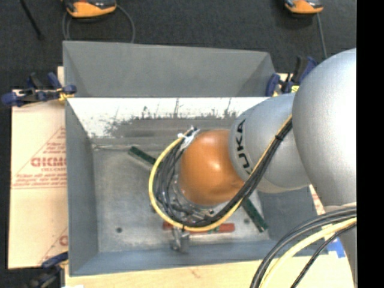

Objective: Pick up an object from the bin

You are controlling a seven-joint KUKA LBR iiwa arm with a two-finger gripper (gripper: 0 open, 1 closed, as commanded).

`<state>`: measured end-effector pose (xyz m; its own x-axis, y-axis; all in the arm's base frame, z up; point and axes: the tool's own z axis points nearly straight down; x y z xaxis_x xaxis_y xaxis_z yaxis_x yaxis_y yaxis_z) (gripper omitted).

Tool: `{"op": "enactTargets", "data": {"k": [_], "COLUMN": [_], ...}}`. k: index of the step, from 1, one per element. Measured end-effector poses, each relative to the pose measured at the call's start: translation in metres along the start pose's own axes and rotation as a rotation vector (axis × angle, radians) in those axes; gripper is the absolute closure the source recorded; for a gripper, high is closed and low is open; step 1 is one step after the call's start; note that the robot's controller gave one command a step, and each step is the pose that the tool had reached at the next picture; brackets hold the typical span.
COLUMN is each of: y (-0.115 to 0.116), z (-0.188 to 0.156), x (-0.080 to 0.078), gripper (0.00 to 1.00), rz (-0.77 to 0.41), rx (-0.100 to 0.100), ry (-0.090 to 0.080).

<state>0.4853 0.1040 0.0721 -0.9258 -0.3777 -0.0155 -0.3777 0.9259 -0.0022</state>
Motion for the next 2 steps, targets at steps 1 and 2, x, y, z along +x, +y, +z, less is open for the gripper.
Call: {"op": "enactTargets", "data": {"k": [1,2], "y": [-0.0667,-0.0612], "z": [-0.0028,-0.0027], "x": [0.0099,0.0090], "gripper": [0.00,1.00], "rz": [0.055,0.052], "rx": [0.003,-0.002], "ry": [0.012,0.013]}}
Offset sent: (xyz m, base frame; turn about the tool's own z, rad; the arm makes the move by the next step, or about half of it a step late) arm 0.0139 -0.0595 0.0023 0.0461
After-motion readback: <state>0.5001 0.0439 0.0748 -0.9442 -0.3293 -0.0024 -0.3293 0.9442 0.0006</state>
